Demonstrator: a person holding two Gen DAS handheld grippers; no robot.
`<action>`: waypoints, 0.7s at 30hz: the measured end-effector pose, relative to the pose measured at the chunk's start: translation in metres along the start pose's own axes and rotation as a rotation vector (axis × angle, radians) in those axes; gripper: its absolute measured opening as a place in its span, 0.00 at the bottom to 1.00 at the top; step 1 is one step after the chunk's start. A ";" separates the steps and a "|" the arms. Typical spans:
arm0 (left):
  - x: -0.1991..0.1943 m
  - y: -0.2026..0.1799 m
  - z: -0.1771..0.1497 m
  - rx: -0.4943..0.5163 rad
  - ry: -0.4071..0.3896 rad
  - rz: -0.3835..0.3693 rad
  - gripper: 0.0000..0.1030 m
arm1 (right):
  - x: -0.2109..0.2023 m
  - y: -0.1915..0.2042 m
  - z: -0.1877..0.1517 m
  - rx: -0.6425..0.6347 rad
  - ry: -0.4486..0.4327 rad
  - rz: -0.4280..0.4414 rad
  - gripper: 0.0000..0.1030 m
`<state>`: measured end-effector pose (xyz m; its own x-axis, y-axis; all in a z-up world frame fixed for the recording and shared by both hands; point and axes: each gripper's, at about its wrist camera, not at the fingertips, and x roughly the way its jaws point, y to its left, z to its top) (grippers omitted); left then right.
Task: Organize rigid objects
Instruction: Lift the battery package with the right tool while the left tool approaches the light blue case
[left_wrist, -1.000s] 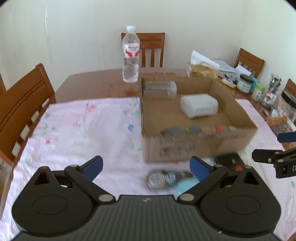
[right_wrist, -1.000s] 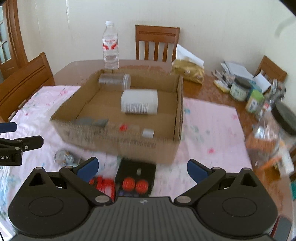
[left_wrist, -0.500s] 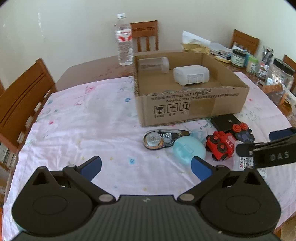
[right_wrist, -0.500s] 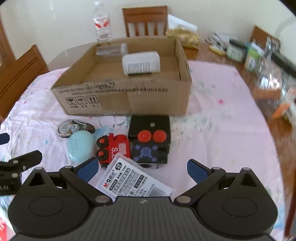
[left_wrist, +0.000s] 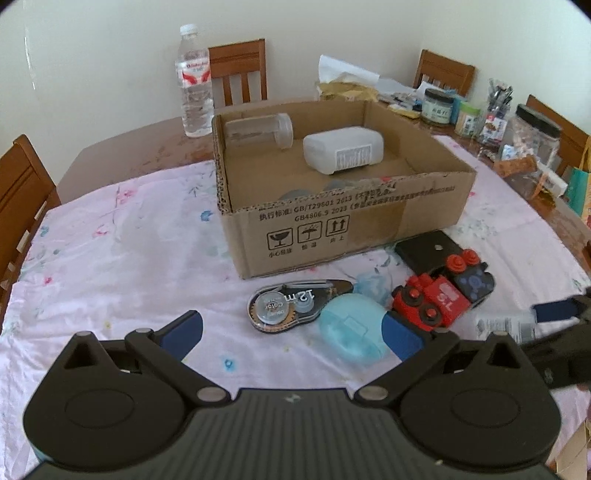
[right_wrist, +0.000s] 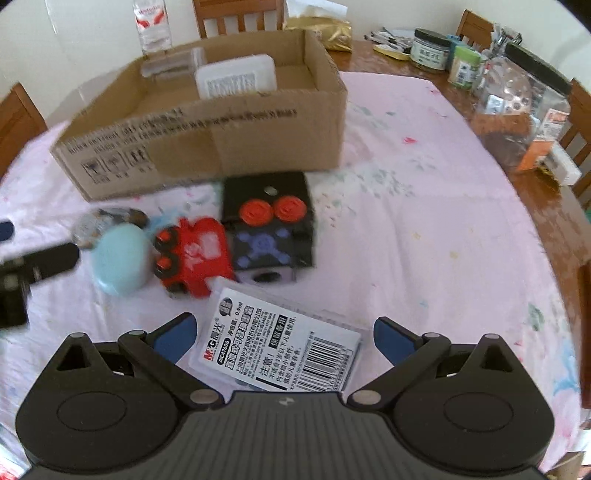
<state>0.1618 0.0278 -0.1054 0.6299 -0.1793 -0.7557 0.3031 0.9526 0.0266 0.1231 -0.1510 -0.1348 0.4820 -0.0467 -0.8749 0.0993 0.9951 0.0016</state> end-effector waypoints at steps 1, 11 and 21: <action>0.003 0.000 0.001 -0.004 0.006 0.002 1.00 | 0.000 -0.003 -0.003 -0.006 -0.006 0.000 1.00; 0.032 -0.014 0.010 -0.064 0.032 0.011 1.00 | -0.002 -0.021 -0.014 -0.040 -0.031 0.073 1.00; 0.031 -0.017 -0.008 -0.054 0.057 0.046 1.00 | -0.001 -0.014 -0.022 -0.146 -0.057 0.050 1.00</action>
<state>0.1707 0.0078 -0.1348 0.6000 -0.1221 -0.7906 0.2347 0.9716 0.0281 0.1021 -0.1629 -0.1446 0.5319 0.0027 -0.8468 -0.0521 0.9982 -0.0296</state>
